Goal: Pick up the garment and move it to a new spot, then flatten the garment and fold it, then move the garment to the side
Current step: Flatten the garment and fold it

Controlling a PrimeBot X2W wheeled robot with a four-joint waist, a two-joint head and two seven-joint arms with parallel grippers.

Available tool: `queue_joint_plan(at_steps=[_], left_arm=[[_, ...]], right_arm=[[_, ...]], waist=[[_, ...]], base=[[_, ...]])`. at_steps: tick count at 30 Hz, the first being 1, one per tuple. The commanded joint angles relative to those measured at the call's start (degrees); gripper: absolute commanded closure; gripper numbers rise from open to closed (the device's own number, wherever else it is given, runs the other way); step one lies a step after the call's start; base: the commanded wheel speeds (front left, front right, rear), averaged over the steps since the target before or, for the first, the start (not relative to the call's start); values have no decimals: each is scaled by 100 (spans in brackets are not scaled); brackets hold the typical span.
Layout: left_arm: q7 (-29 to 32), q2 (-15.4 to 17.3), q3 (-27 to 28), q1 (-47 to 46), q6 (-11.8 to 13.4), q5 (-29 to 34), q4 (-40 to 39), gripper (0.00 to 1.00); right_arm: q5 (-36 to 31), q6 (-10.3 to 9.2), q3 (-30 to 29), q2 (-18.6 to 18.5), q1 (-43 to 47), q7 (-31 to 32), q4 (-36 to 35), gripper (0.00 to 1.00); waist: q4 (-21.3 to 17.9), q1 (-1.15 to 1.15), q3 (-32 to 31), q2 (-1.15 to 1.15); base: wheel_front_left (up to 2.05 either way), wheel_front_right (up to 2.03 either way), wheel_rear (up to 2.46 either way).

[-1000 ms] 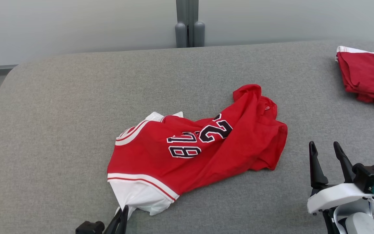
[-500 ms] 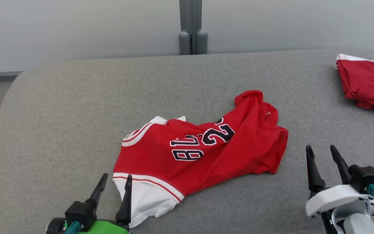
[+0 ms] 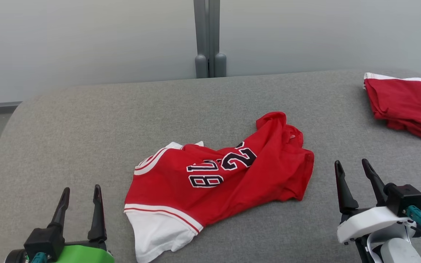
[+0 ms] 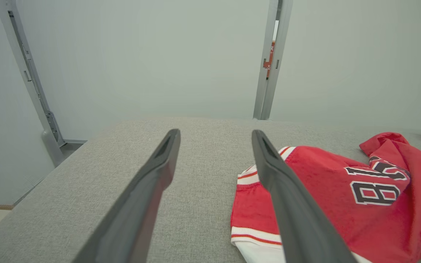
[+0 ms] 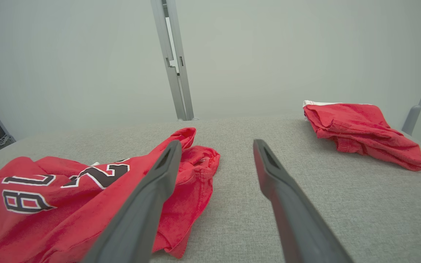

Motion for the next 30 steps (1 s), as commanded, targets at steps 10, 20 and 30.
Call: queue_joint_plan(at_steps=[10, 20, 30], left_arm=[[-7, -16, 279, 120, -158, 221, 225, 0], [-7, -53, 236, 144, -257, 250, 402, 0], [-7, 51, 149, 175, -333, 176, 460, 0]], right_arm=[[-45, -12, 188, -282, 284, -16, -384, 0], [-17, -12, 206, -313, 471, -16, -517, 0], [-38, -12, 214, -247, 505, -15, -514, 0]], waist=[[-326, 0, -207, 0], [-520, 0, -265, 0], [-507, 0, -270, 0]], base=[[0, 0, 0], [0, 0, 0], [0, 0, 0]])
